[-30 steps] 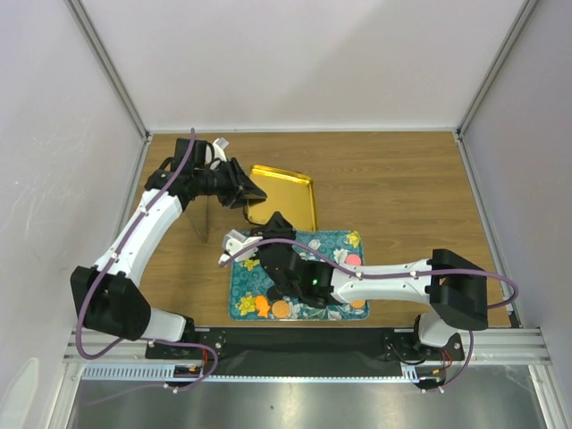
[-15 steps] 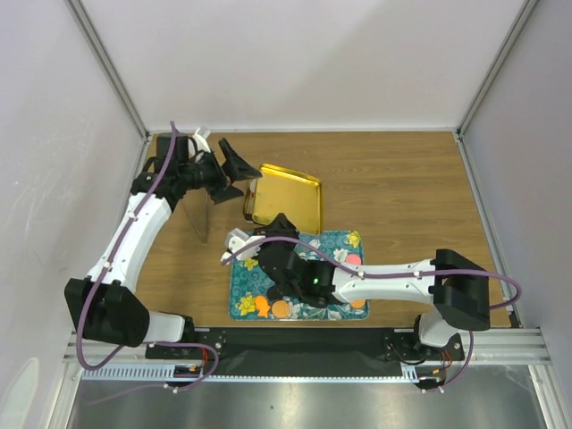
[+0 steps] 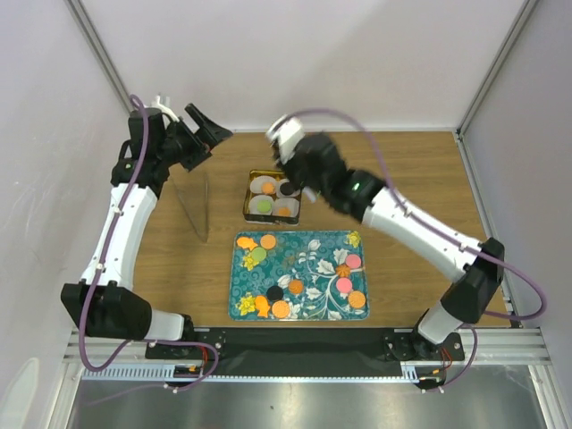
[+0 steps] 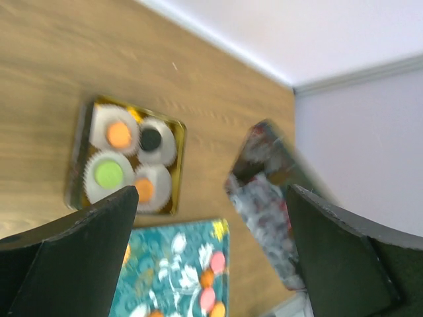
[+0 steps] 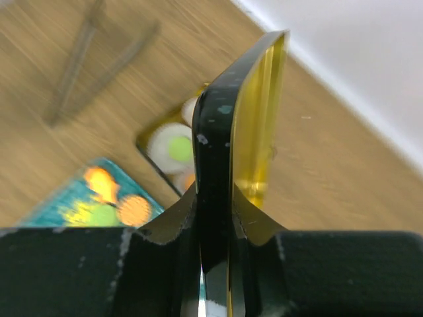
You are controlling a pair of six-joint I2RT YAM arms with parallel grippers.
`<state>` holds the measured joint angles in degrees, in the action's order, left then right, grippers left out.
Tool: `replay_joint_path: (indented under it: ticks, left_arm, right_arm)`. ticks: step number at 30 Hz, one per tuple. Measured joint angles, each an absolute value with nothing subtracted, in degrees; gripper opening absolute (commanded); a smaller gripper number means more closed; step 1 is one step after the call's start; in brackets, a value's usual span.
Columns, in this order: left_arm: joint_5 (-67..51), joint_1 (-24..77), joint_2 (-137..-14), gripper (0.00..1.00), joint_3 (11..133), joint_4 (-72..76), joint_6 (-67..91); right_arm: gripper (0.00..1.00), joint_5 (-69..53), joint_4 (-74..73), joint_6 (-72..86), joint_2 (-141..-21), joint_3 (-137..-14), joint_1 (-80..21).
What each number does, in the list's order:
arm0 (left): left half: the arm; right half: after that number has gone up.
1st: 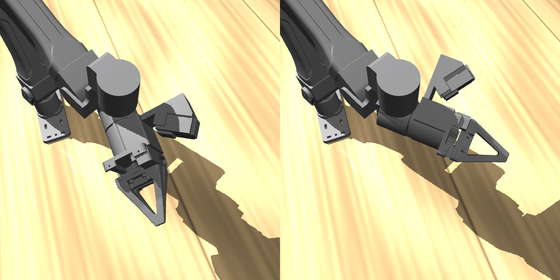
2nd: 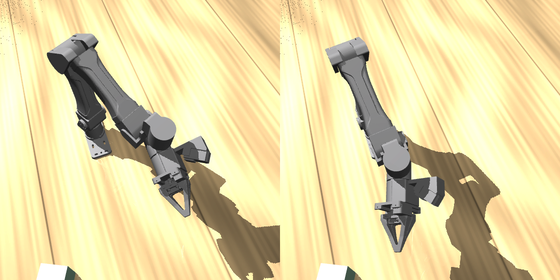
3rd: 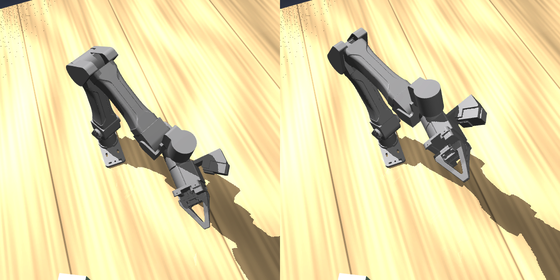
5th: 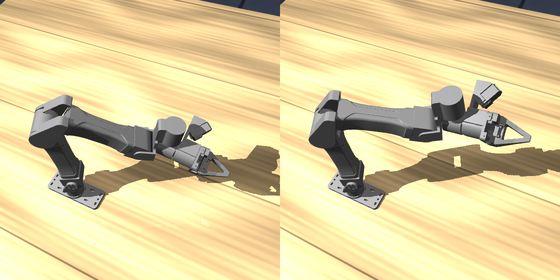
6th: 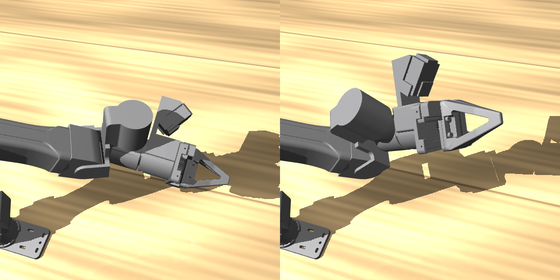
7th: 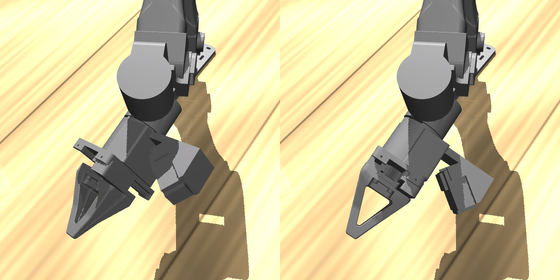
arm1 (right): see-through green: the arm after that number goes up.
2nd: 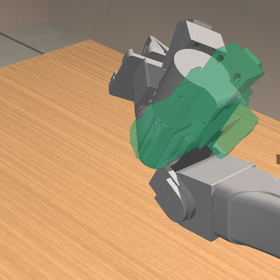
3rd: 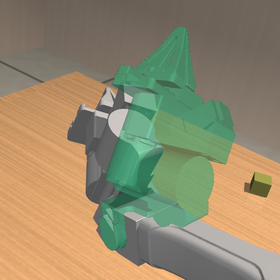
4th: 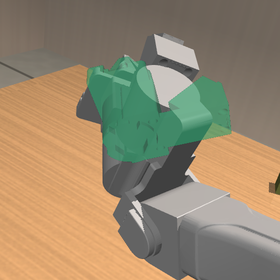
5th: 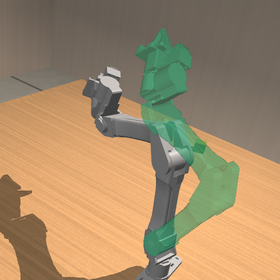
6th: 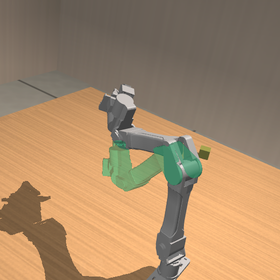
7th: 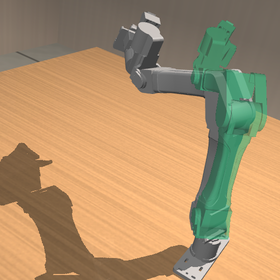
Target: Pack the cookies
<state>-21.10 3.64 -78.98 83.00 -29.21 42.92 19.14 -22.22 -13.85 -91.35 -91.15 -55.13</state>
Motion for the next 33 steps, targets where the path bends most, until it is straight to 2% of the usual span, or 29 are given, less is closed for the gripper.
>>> replay_joint_path:
  ticks: [7, 13, 22, 33]
  left_arm:
    - [-12.6, 3.4, -79.0, 1.00, 83.3, -27.9, 41.6]
    - [-5.4, 4.9, -80.0, 1.00, 81.2, -27.3, 39.4]
    - [-1.6, 7.7, -88.5, 1.00, 80.7, -27.4, 36.2]
    - [-1.9, 8.4, -94.5, 1.00, 78.3, -26.2, 33.9]
  right_arm:
    - [0.00, -20.3, -15.6, 13.5, -98.0, -95.2, -31.6]
    - [0.00, -39.1, 3.3, 38.7, -109.6, -91.2, -25.3]
    - [0.00, -46.9, 34.4, 68.1, -120.5, -82.8, -25.0]
    - [0.00, -44.9, 49.8, 77.7, -125.2, -79.0, -25.0]
